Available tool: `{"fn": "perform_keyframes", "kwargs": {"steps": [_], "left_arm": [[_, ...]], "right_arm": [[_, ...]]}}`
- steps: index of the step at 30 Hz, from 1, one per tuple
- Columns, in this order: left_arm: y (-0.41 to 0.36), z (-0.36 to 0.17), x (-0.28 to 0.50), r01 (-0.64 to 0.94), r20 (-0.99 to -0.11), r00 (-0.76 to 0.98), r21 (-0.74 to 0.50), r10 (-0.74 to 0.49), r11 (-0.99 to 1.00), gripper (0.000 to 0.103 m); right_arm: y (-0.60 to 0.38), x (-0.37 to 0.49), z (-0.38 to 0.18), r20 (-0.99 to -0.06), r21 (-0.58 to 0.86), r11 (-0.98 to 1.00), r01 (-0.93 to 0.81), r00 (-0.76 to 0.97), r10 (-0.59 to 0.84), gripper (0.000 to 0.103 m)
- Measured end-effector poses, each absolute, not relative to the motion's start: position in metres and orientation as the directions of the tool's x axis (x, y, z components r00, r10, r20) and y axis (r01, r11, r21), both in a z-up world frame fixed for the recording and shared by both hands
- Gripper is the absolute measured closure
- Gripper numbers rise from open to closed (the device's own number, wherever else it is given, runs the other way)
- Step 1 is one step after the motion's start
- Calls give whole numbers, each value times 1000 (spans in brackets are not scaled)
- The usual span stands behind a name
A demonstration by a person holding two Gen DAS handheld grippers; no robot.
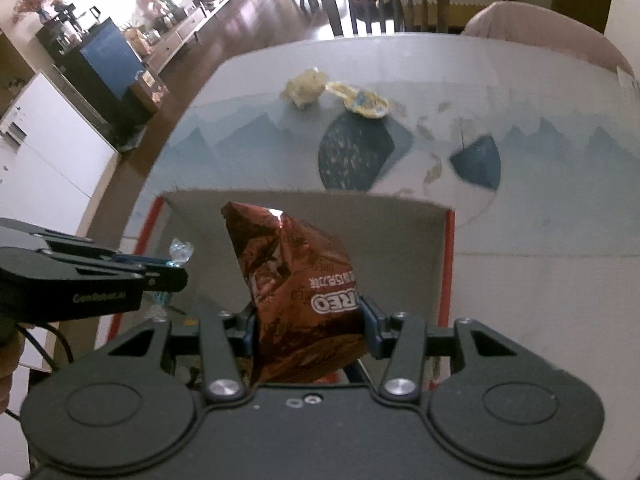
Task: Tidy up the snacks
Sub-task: 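Carry the Oreo bag and wrapped candy with both tools over the box, then open both tools to drop the Oreo bag and candy into the box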
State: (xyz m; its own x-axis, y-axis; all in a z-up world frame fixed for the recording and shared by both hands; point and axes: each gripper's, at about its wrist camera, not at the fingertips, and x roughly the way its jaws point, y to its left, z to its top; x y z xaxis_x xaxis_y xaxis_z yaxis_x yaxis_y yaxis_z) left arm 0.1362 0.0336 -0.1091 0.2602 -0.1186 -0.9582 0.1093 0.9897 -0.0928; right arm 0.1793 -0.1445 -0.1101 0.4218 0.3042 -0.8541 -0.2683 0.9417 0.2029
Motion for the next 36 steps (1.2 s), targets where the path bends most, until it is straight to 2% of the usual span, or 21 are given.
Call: {"fn": "perform_keyframes", "kwargs": {"steps": [8, 16, 23, 30, 36], "left_arm": [[32, -148, 139, 80, -975, 182, -117, -130, 990, 92], [25, -179, 143, 73, -987, 118, -100, -108, 992, 92], [24, -184, 146, 66, -989, 96, -110, -116, 992, 92], [24, -181, 145, 50, -987, 95, -124, -128, 991, 91], [28, -169, 142, 41, -982, 128, -134, -138, 990, 81]], "right_arm": [[-139, 185, -150, -890, 136, 964, -227, 399, 219, 56], [-138, 185, -165, -908, 109, 970, -218, 374, 186, 55], [-137, 187, -166, -912, 105, 971, -217, 367, 181, 54], [-138, 185, -165, -908, 106, 972, -211, 378, 182, 43], [-139, 178, -155, -896, 127, 971, -203, 398, 200, 41]]}}
